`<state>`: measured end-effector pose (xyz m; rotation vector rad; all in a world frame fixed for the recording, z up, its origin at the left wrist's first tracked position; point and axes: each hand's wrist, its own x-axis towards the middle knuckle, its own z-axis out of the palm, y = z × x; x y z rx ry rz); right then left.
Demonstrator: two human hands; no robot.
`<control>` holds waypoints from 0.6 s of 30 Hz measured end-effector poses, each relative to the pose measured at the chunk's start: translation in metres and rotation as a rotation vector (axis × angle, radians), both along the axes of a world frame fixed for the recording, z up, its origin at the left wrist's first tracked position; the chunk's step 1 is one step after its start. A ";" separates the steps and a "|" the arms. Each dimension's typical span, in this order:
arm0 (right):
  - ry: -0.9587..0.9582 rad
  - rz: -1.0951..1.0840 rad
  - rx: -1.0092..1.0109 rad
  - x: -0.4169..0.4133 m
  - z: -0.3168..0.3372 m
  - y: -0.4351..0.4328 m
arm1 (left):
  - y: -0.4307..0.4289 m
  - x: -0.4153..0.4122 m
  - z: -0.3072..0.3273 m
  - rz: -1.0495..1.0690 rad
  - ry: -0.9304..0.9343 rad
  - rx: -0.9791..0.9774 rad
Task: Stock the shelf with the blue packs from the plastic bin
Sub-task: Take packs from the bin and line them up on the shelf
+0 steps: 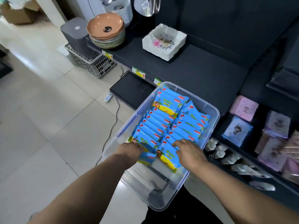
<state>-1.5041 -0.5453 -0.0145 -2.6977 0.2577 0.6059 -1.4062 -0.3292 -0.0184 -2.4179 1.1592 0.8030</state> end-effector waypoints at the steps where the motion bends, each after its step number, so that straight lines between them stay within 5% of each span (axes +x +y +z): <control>1: 0.006 0.015 0.007 0.007 -0.001 -0.001 | -0.001 -0.005 0.001 0.021 -0.001 -0.011; 8: -0.011 0.097 0.080 0.062 -0.017 0.026 | 0.006 -0.026 0.004 0.154 -0.040 0.022; 18: -0.163 0.258 -0.315 0.075 -0.061 0.081 | 0.024 -0.045 -0.009 0.286 -0.028 -0.012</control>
